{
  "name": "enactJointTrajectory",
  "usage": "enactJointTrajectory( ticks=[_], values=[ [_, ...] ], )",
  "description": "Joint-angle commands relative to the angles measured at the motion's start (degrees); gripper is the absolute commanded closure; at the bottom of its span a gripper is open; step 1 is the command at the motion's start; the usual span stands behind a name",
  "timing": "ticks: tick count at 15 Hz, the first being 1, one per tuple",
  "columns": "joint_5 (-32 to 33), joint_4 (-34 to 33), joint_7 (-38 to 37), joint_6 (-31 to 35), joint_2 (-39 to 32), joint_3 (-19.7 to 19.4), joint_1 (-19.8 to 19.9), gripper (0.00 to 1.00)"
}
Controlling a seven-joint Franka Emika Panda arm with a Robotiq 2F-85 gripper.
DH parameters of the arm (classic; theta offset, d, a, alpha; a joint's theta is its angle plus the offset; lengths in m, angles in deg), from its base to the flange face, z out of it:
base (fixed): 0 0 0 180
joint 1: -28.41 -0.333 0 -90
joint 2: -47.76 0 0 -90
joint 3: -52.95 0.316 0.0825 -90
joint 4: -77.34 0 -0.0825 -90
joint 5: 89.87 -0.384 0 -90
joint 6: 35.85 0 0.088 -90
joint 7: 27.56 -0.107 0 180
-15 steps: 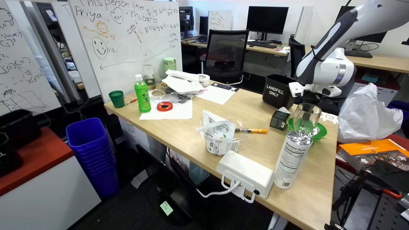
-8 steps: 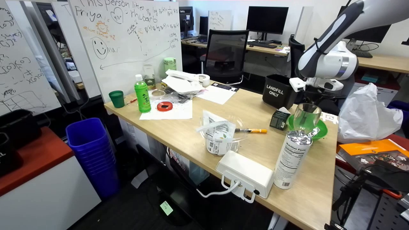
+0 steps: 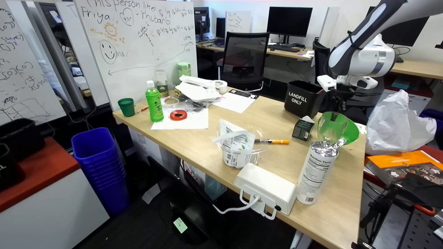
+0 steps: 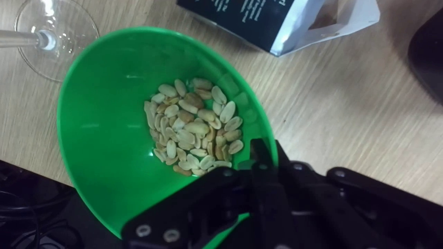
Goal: Put the green bowl behind the wine glass
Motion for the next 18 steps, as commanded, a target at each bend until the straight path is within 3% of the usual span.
enactJointTrajectory(
  ticks=[1,10,18],
  values=[
    [-0.2,1.3,1.4,-0.5,2.5,-0.3,0.4,0.99],
    [4.4,-0.9,0.8,1.1,11.4,-1.4,-1.8,0.99],
    [1.7,-3.7,2.7,3.8,12.2,5.0,-5.0,0.99]
  ],
)
